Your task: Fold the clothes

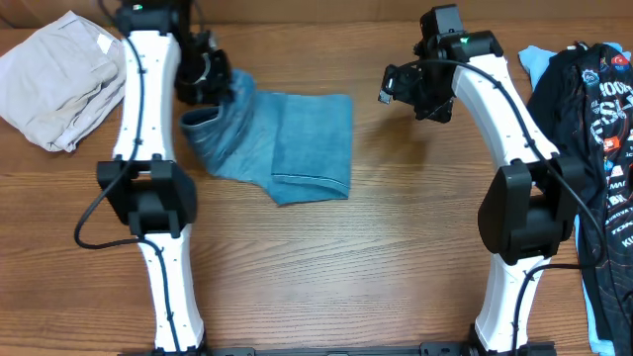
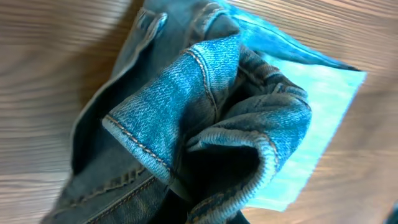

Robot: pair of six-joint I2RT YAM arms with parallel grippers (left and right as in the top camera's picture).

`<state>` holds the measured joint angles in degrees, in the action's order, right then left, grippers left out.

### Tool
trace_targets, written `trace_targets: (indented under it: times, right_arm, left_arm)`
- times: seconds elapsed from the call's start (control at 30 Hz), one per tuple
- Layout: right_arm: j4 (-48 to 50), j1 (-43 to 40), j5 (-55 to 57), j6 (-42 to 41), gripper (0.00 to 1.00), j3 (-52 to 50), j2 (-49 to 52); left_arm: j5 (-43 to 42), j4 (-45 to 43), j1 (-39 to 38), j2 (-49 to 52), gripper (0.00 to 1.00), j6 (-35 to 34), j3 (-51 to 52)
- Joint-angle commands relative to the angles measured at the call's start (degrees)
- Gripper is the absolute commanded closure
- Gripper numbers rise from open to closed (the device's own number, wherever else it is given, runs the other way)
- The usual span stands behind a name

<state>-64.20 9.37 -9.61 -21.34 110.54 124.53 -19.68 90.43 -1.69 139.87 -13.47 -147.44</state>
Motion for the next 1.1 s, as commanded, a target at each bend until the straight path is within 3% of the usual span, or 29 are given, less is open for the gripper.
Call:
trace_targets:
  times: [0.0,0.1,0.23,0.33,0.57,0.73,1.07]
  right_arm:
    - [1.2,-0.11,2.25,-1.46,0.18,-4.0,-0.74]
    - [2.62,-0.11,1.73,-1.49,0.31,-7.06,-0.74]
    - [4.02,-0.11,-1.95,-1.49,0.57,-10.62,-0.63]
    - [4.79,-0.11,-2.45,-2.54,0.68,-13.11,-0.63]
    - [7.52,-0.11,-2.47,-2.97,0.7,-18.38,-0.61]
    - [9.49,-0.11,-2.51,-2.97,0.69,-20.55,-0.61]
    - [10.21,-0.07,-3.32,-3.21,0.69,-20.59,-0.52]
  left_arm:
    - [-4.57,-0.28,-2.89,-0.68,0.96,-2.86,-3.45]
    - [-4.44,-0.13,-5.11,-1.09,0.96,-3.3,-5.35]
    - [-2.95,-0.07,-7.74,-1.16,0.96,-3.32,-8.33]
    - [-2.82,-0.13,-9.33,-1.16,0.96,-3.54,-9.11]
    - [-2.89,-1.84,-13.14,-1.16,0.96,-6.43,-9.11]
    - [-2.89,-5.22,-15.93,-1.16,0.96,-13.7,-9.11]
    - [1.25,-11.98,-23.93,-1.14,0.96,-14.23,-9.05]
